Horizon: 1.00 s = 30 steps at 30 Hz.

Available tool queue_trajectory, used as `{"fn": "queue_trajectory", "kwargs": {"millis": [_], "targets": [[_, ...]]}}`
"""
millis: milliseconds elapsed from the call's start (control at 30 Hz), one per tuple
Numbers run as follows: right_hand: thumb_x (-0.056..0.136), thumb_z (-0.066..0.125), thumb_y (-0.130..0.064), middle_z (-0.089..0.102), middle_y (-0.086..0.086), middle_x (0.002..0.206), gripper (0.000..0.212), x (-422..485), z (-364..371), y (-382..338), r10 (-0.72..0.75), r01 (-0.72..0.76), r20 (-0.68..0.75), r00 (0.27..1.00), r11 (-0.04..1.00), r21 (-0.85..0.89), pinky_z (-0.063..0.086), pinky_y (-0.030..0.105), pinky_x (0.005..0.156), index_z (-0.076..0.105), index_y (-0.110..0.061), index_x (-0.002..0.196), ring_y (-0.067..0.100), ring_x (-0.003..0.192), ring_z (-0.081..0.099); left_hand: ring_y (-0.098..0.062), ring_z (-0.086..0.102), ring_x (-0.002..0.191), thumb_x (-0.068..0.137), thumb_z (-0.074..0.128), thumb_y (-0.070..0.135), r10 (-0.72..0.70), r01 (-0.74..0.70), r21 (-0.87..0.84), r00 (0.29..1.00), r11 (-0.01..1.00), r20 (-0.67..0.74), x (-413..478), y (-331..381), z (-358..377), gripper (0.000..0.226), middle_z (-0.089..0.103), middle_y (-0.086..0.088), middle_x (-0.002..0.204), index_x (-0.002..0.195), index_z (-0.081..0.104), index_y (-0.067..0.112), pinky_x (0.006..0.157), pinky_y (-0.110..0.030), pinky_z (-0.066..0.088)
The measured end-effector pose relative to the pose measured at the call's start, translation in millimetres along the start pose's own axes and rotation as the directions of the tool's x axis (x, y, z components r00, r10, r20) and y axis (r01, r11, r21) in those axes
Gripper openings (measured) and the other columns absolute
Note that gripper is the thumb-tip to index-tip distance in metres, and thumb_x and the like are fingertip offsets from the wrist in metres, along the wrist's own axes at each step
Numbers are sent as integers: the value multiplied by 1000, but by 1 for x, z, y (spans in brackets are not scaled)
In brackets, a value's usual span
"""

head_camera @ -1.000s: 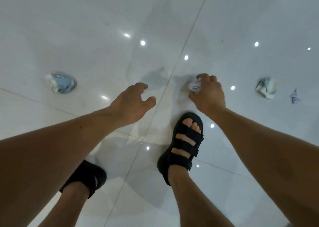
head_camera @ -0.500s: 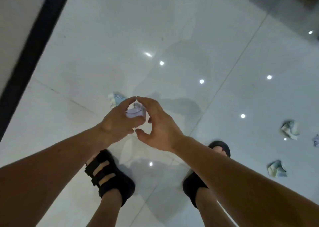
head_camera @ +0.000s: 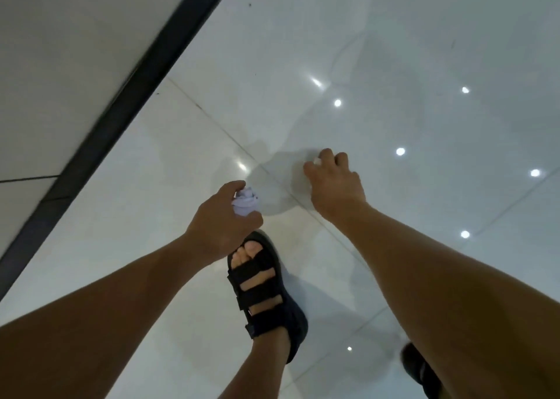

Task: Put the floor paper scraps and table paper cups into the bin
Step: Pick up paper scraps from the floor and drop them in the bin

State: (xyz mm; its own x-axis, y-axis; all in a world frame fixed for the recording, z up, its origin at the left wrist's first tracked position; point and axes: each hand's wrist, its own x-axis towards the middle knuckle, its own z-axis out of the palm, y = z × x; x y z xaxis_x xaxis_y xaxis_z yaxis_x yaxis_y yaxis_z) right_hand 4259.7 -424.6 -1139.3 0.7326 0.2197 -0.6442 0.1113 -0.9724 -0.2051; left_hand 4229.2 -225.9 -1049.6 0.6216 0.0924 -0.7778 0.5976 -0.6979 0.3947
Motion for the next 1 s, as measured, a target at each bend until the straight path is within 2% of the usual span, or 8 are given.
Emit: {"fn": "queue_trajectory", "kwargs": {"millis": [133,200,267,500,700,767,867,1000], "targets": [[87,56,-16,34,8,132,53,-40,-17,8,36,-46,61,997,987,156,51,39,80,42,-25,138,30,116,36,-6,58,87,77,73,29,77,-76,-35,996,997,45,-25,11,-8,53,55,22,96,124,48,29,76,-20,42],[88,55,-18,35,6,135,60,-61,-50,4,-18,11,39,999,985,172,50,39,82,35,-30,143,29,117,36,-11,58,88,72,71,29,133,-131,-48,990,990,52,-45,36,-20,42,57,21,92,109,50,28,78,-24,45],[88,57,-21,35,6,140,69,-81,-95,-5,-74,72,7,997,986,153,49,39,85,26,-30,149,29,120,37,-15,59,100,74,71,27,199,-195,-53,978,979,66,-61,65,-38,44,59,12,100,114,53,19,90,-28,43],[87,61,-29,37,7,141,78,-180,-262,-42,-195,198,-40,980,976,95,42,33,80,19,-20,152,27,117,42,-14,52,107,82,70,9,302,-302,11,953,953,-11,-160,167,-128,54,54,6,114,130,47,7,86,-9,29],[87,61,-32,39,6,140,78,-296,-359,-58,-253,255,-38,967,967,30,44,33,81,19,-18,152,25,116,43,-19,56,109,81,67,22,208,-207,40,978,978,-31,-301,209,-180,58,56,4,116,135,44,21,96,-31,44],[88,60,-33,38,5,141,82,-331,-386,-60,-280,280,-13,960,960,12,44,34,84,13,-18,153,26,118,42,-22,59,101,80,66,20,196,-194,35,980,980,-48,-352,213,-186,47,60,1,108,124,50,19,90,-36,48],[87,61,-33,38,4,143,81,-381,-428,-64,-332,332,12,943,942,-55,42,34,86,15,-17,153,26,120,42,-18,58,95,81,66,16,148,-158,-60,978,986,-151,-425,216,-187,40,60,5,104,119,52,12,80,-27,44],[85,62,-32,41,4,139,76,-447,-477,-84,-425,420,17,905,886,-194,39,31,80,24,-18,149,26,119,44,-12,50,111,84,66,22,34,-105,-267,965,958,-260,-520,222,-181,65,51,10,122,142,37,18,91,-19,33]]}}
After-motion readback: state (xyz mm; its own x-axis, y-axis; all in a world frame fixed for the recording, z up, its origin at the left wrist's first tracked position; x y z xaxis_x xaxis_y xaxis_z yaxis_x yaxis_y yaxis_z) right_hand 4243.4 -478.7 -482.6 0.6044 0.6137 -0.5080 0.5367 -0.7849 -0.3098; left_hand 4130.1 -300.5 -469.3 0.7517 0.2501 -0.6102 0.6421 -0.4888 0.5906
